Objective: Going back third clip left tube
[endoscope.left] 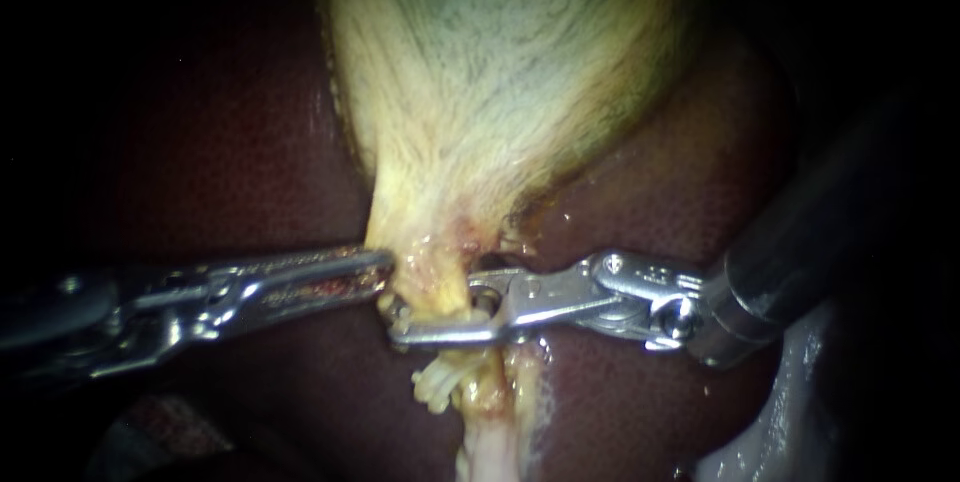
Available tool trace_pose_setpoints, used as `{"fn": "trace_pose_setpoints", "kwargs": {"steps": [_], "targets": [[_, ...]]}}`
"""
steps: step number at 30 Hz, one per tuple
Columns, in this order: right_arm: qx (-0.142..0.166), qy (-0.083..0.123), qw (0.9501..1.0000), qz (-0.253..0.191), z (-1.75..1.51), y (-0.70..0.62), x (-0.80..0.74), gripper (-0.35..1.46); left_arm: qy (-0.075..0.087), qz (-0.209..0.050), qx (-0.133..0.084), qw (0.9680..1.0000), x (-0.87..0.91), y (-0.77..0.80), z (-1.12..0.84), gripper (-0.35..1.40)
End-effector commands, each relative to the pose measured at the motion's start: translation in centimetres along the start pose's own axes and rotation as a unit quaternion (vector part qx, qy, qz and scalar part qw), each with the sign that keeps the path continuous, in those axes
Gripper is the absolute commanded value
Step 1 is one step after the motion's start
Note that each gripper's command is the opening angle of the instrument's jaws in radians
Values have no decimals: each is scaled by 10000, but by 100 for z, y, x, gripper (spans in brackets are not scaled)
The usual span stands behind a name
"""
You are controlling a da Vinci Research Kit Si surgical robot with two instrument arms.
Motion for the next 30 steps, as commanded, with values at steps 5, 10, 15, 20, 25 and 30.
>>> {"fn": "trace_pose_setpoints", "kwargs": {"steps": [5,10,15,20,25,30], "targets": [[2,-2,10000,-1,1,-1,-1,-35,-1,2,3,10000,0,0,0,-35],[-7,-13,10000,-28,7,-2,-9,8,-1,2,3,10000,0,0,0,-35],[-30,-40,9999,-92,19,2,-29,46,-1,2,4,10000,0,0,-1,-35],[-49,-59,9999,-143,18,10,-48,53,0,3,6,10000,0,0,-2,-35],[-211,-6,9997,-151,2,17,-54,56,2,3,9,10000,0,1,-3,-35],[-623,140,9979,-106,-18,15,-53,58,3,2,10,10000,0,1,-3,-35]]}}
